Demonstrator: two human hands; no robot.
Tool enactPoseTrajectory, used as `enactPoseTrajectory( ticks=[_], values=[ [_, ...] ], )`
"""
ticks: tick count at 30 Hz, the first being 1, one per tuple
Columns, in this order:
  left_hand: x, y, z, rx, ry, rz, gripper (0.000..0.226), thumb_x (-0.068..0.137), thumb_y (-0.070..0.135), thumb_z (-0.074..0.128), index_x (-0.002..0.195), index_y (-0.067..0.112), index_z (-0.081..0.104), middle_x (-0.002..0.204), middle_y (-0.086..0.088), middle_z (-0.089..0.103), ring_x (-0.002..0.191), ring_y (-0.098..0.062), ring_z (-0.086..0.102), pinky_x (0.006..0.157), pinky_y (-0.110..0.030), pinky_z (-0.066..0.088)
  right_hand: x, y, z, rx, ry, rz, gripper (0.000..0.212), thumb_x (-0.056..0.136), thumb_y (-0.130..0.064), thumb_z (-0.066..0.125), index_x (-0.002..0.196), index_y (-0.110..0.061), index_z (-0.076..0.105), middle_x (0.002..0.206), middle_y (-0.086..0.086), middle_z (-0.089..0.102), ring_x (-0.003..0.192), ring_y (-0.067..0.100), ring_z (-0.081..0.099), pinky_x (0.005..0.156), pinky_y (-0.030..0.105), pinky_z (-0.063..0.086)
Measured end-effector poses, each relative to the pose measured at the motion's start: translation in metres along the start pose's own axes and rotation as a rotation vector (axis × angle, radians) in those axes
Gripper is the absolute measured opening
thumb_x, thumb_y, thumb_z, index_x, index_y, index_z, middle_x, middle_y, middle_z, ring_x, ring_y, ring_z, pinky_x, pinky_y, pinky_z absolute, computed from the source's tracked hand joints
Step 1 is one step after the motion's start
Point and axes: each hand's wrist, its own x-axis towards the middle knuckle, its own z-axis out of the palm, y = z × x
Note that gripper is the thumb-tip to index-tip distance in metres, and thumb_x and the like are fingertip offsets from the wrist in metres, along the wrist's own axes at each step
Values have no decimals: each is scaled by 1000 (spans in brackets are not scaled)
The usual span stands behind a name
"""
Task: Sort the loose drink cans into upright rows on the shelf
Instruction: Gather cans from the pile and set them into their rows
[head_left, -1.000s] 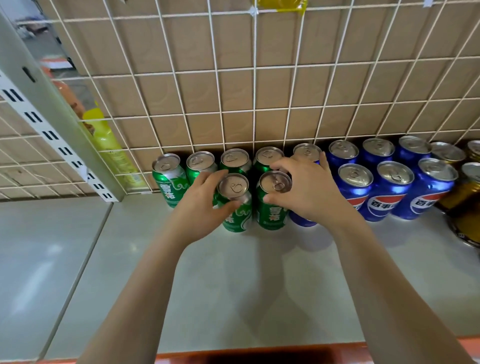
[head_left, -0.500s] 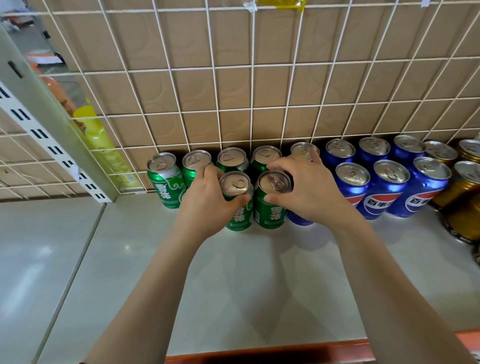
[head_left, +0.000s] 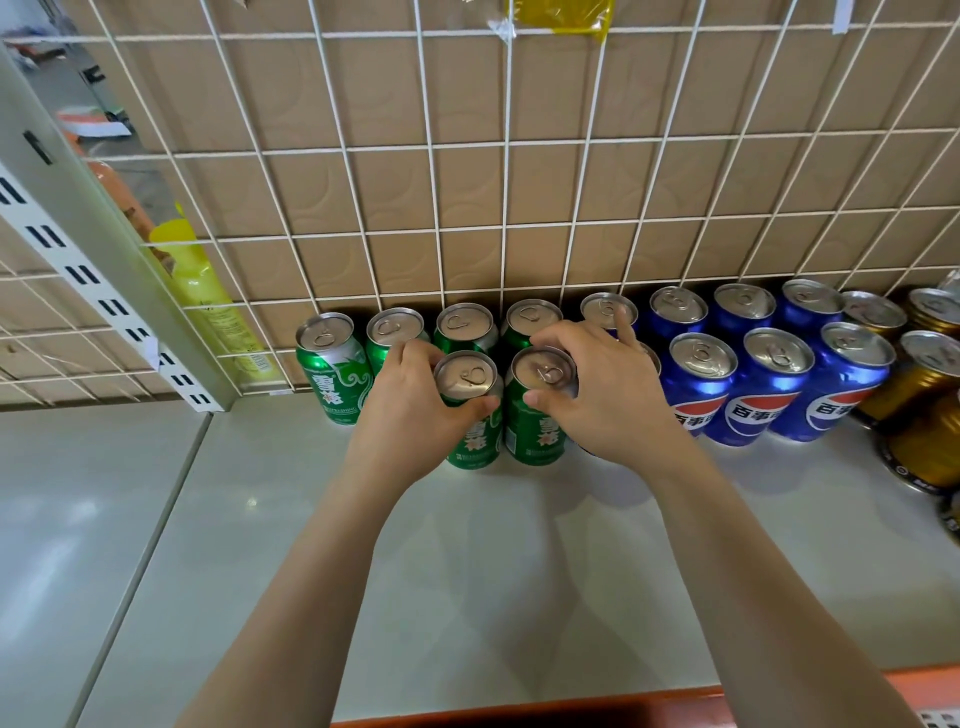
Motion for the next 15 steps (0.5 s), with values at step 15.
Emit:
enactPoseTrajectory(
  ticks=[15],
  values=[
    [-15,-20,-8,-59,-150,-11,86,77,46,69,145,16,27,145,-7,36,130,-24,38,102,-33,34,-29,-24,7,-135,130,-12,55,77,-38,71,125,-16,55,134,7,49,128,31,41,114,45,-4]
  ],
)
